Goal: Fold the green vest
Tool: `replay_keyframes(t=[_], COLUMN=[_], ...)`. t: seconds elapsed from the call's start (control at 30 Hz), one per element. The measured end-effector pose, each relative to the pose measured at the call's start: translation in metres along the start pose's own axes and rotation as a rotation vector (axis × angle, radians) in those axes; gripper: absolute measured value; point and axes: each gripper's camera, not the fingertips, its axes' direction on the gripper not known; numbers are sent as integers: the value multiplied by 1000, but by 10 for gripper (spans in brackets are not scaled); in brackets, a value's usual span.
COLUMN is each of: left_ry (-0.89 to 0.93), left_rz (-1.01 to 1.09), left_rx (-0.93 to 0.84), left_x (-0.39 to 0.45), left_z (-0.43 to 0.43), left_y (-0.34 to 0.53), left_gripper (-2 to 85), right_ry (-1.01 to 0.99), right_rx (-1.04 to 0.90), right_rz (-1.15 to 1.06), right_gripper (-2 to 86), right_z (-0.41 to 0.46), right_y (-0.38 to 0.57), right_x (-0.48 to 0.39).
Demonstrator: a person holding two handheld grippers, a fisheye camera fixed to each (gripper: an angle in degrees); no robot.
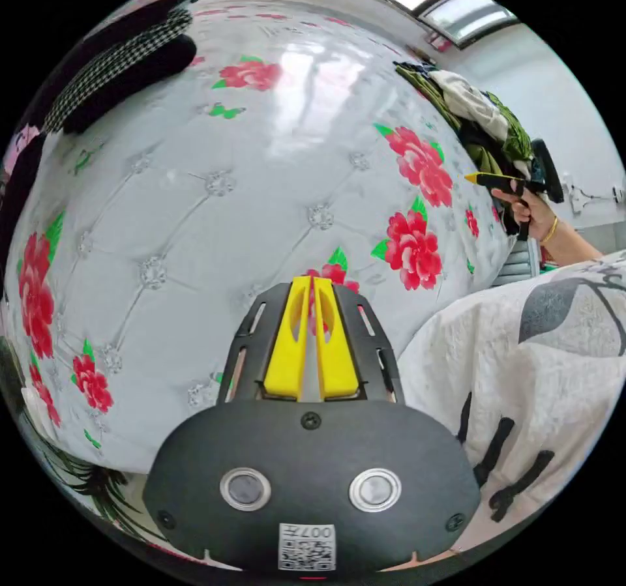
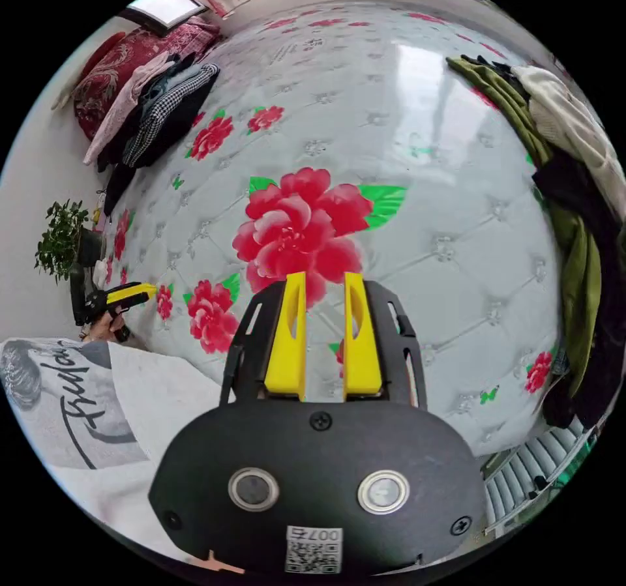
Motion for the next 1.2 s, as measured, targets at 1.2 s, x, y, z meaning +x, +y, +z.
replay_keyframes(t=[1.2], left_ry=[-31], left_rz=[-124], left_rx=[217], left_x=[336], left_z=[50], left_y=[-14], left_gripper=[-10], right_ry=[-333], right_rx=[419], right_rz=[-511], right_gripper=[8], right_z=[-139], right_y=[66], right_x=[27])
